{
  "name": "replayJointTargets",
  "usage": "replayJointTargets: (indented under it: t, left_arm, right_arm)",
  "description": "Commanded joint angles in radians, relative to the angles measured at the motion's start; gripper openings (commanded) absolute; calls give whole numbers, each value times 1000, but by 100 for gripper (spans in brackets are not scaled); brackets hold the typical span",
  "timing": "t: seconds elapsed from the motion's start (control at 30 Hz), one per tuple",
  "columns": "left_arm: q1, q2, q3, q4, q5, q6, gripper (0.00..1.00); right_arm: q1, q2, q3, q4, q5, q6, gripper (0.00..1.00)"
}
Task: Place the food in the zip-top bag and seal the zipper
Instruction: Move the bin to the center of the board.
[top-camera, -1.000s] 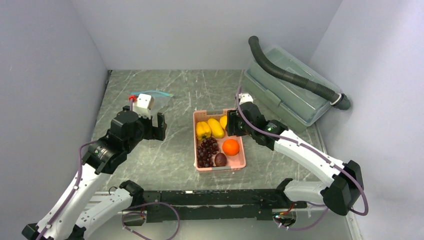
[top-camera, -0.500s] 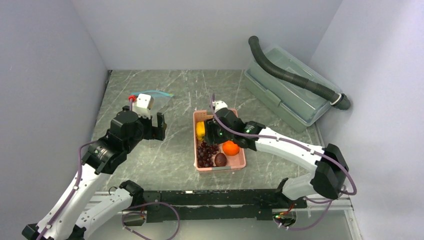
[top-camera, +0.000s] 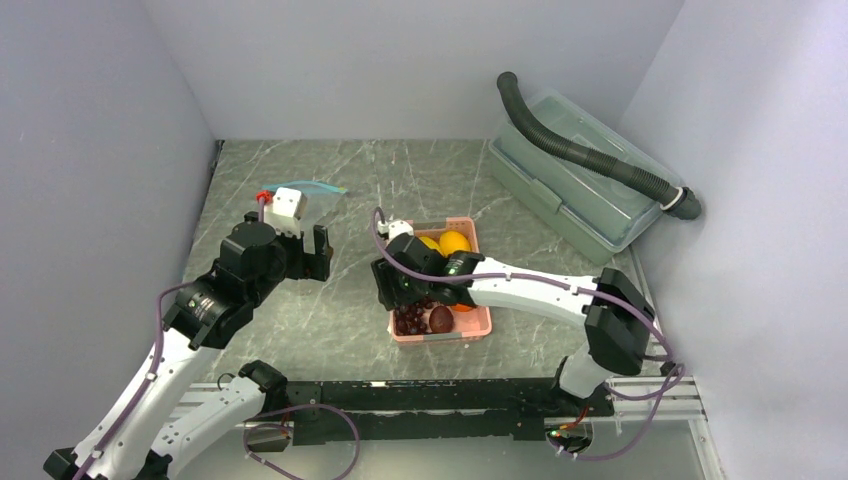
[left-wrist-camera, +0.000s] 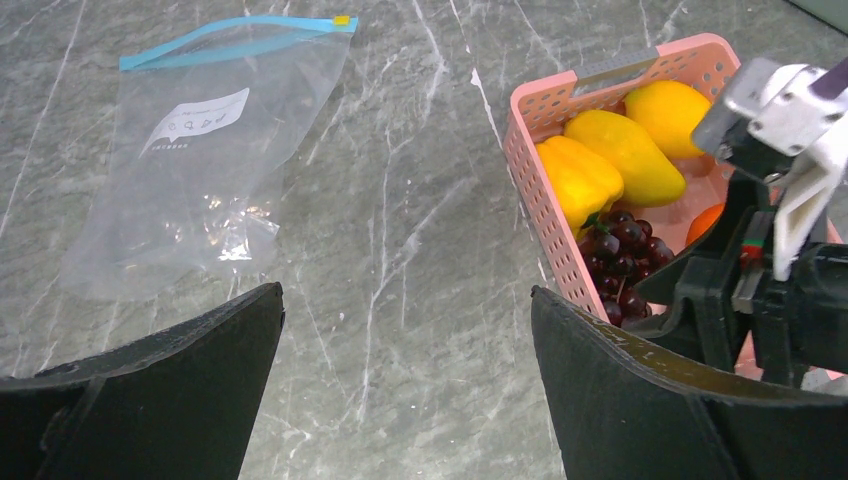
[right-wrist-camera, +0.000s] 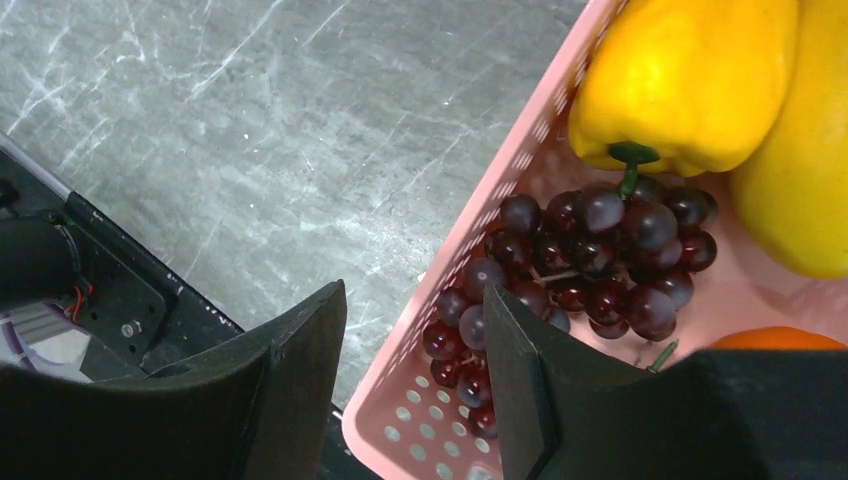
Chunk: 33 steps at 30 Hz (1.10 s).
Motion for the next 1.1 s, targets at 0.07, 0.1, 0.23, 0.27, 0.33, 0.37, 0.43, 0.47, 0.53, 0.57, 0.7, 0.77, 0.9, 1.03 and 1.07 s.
replayJointTargets:
  t: [0.07,0.1,0.23,0.27,0.33,0.37,0.43,0.47,0.53,0.57,0.7,0.77,0.9,1.03,1.07]
  left_arm:
    - [5,-19,8,15,-18,8,99]
    - [5,-19,9,15,-18,9,99]
    - [5,-20,8,15,-16,8,99]
    - [5,-20,9,15,-17,9,99]
    - [5,-21,8,15,-17,8,99]
    - [5,-21,8,15,-17,8,99]
    - [5,-23,8,15,-17,8,99]
    - [5,-23,9,15,-17,9,99]
    - [6,-23,9,14,-16,9,99]
    - [6,-23,9,14,-16,9,99]
    - [5,-23,8,14,-17,9,99]
    - [5,-24,8,14,-16,9,99]
    - [5,-24,9,13,-16,9,99]
    - [5,-26,9,13,-16,8,99]
    - [5,-26,8,13,-18,8,99]
  right_arm:
    - [25,57,70,23,37,27,57]
    - [28,68,74,18,43,29,57]
    - [35,99,84,9,62,42,57]
    - [35,105,87,5,70,46,57]
    - [37,118,90,-1,84,51,56]
    - [38,124,93,-6,89,53,56]
    - [39,138,103,-17,103,58,56]
    - [40,143,105,-22,113,61,56]
    - [41,150,109,-29,132,65,55]
    - [41,155,110,-31,141,66,55]
    - [43,174,125,-44,169,76,53]
    - [45,182,134,-46,186,81,52]
    - [45,209,164,-55,206,82,49]
    - [45,238,189,-71,218,83,44]
    - [45,244,193,-75,222,84,42]
